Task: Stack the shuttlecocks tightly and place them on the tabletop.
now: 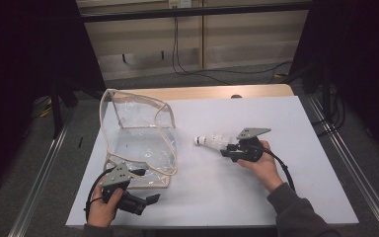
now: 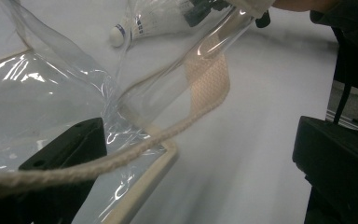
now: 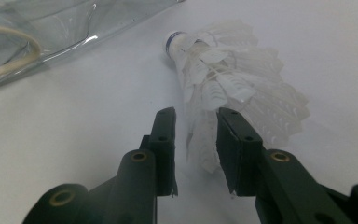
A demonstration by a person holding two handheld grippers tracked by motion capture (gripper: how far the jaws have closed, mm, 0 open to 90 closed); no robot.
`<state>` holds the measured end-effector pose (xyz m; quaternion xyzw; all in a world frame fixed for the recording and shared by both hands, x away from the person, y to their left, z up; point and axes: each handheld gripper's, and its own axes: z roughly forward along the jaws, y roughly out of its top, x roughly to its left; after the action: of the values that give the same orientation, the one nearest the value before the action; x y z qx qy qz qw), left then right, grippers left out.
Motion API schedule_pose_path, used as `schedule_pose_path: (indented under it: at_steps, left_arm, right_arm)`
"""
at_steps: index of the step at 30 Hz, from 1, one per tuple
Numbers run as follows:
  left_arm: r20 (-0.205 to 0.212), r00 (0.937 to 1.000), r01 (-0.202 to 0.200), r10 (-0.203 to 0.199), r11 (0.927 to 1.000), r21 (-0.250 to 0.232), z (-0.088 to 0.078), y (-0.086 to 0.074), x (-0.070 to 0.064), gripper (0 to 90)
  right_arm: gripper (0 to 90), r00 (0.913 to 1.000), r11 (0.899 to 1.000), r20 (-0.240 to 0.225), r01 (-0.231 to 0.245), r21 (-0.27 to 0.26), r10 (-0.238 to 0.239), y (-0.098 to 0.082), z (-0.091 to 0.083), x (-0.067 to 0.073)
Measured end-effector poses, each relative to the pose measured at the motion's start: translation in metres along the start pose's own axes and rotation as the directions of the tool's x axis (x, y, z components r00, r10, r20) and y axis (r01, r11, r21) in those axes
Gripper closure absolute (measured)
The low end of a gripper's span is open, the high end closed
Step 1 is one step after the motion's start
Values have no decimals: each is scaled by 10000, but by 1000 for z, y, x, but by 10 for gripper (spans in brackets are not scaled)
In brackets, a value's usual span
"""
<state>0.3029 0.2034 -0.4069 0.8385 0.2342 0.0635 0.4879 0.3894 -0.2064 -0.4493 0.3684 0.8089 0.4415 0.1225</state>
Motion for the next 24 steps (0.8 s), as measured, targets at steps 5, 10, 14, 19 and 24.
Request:
schedule_pose_path:
  at_steps: [5, 10, 14, 19, 24]
  left_arm:
    - [2, 10000, 8, -8, 10000, -23, 0, 0, 0, 29]
    - [4, 10000, 3, -3, 10000, -21, 0, 0, 0, 29]
    - [0, 10000, 19, -19, 10000, -23, 0, 0, 0, 29]
    - [20, 10000, 25, -25, 10000, -39, 1, 0, 0, 29]
    - [26, 10000, 21, -21, 10000, -38, 1, 0, 0, 29]
  right_arm:
    - [577, 9998, 9999, 119, -141, -9, 141, 0, 2, 1]
    - [474, 9995, 9998, 236, -208, -29, 208, 3, 6, 4]
    - [446, 9992, 9996, 309, -271, -73, 273, 5, 9, 6]
    - [402, 9982, 9991, 432, -422, -42, 423, 7, 14, 8]
    - [388, 9973, 9989, 564, -474, 40, 471, 8, 19, 7]
